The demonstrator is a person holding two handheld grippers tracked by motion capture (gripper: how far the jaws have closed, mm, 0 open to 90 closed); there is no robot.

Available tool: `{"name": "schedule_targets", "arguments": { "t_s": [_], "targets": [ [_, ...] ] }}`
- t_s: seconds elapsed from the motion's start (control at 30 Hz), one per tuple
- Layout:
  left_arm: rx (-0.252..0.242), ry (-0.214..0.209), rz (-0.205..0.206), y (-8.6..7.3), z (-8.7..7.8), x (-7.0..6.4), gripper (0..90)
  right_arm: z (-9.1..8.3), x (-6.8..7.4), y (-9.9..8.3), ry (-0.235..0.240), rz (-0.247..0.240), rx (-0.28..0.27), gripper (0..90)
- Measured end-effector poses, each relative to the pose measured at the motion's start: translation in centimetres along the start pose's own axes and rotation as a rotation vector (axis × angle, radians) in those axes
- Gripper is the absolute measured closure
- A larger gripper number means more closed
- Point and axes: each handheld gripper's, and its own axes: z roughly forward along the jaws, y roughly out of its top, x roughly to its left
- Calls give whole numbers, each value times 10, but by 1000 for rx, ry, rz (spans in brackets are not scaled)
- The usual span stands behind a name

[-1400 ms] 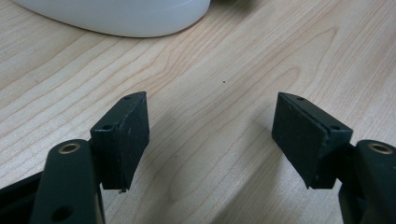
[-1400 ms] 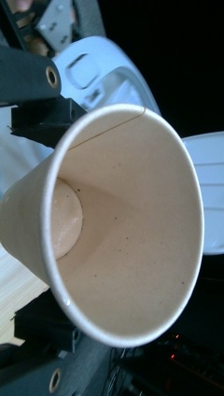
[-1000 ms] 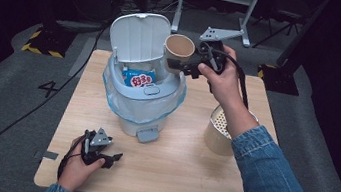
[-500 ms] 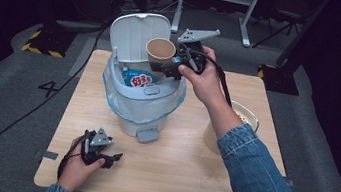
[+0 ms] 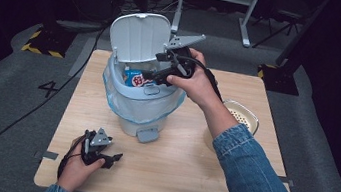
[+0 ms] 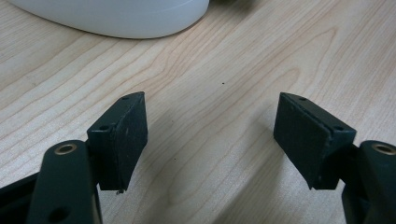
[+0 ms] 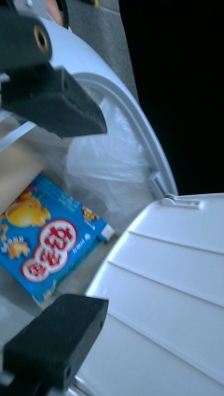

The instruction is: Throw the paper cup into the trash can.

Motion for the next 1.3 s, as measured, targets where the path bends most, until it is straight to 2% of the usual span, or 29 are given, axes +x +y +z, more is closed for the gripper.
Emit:
{"name": "schedule_targets", "arguments": {
  "t_s": [0.03, 0.23, 0.37, 0.57, 0.6, 0.67, 1.03, 1.3],
  "targets": [
    [0, 0, 0, 0, 0, 0, 266, -2, 0, 1, -1, -6, -7, 149],
    [0, -3, 1, 0, 0, 0, 266, -20, 0, 3, -20, -34, -16, 162],
    [2, -13, 10, 0, -1, 2, 267, -39, -1, 3, -50, -25, -17, 166],
    [4, -3, 14, -1, -2, 5, 266, -69, -1, -2, -104, -10, -23, 196],
    [2, -7, 0, -2, -2, 4, 267, -74, -1, -3, -107, -4, -23, 196],
    [5, -5, -1, -3, -3, 6, 267, -85, -2, -6, -112, 8, -23, 198],
    [4, -2, 3, -4, -5, 8, 268, -138, -11, -28, -177, 41, -16, 221],
    [4, -3, 3, -4, -5, 8, 269, -173, -12, -46, -200, 51, -11, 238]
  ]
}}
